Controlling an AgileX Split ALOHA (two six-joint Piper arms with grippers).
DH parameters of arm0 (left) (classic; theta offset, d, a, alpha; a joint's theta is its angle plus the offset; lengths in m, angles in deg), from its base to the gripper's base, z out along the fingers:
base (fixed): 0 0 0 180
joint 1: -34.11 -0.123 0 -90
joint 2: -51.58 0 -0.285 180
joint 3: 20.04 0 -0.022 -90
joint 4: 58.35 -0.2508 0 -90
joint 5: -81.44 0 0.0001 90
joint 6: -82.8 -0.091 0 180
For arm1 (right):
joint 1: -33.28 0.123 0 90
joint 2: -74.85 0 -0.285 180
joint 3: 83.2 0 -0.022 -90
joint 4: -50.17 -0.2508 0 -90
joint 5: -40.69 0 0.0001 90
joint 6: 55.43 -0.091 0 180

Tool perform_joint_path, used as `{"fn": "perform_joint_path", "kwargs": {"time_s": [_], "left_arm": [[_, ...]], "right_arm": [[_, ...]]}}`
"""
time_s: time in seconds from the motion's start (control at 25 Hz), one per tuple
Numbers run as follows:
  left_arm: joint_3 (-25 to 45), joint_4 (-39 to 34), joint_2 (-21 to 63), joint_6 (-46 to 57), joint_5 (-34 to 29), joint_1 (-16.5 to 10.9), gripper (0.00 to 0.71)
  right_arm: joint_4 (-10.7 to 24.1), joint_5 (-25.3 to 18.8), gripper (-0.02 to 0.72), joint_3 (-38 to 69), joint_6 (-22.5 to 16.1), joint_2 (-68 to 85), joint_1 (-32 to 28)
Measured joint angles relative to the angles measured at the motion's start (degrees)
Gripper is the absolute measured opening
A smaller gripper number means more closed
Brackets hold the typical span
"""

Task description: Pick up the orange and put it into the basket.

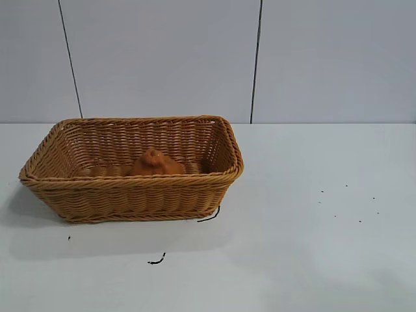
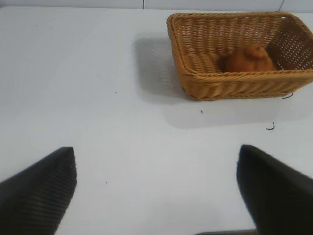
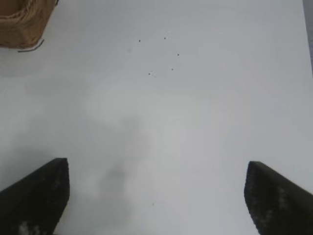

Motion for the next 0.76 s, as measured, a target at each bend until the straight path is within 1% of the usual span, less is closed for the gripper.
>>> {"fn": "perform_joint_path", "kwargs": {"time_s": [0.16, 0.36, 0.44, 0.56, 0.64, 0.76], "left_arm": [[0.0, 0.0, 0.0, 0.0, 0.0, 0.0, 0.639], [0.0, 0.0, 0.0, 0.0, 0.0, 0.0, 0.639], [0.0, 0.0, 0.0, 0.0, 0.0, 0.0, 0.639], [0.0, 0.0, 0.0, 0.0, 0.0, 0.0, 0.639], [0.0, 0.0, 0.0, 0.0, 0.0, 0.0, 0.639], [0.0, 0.0, 0.0, 0.0, 0.0, 0.0, 0.639]], "right_arm": [[0.0, 0.0, 0.695, 0.0, 0.0, 0.99, -0.05], [0.0, -0.05, 0.695, 0.06, 0.11, 7.3, -4.24], [0.0, -0.19, 0.695, 0.06, 0.16, 8.57, -4.78], [0.0, -0.27, 0.695, 0.06, 0.16, 8.57, -4.12], [-0.33, -0.22, 0.695, 0.06, 0.16, 8.57, -2.39], [-0.45, -0.22, 0.695, 0.06, 0.17, 8.57, -1.98]]}}
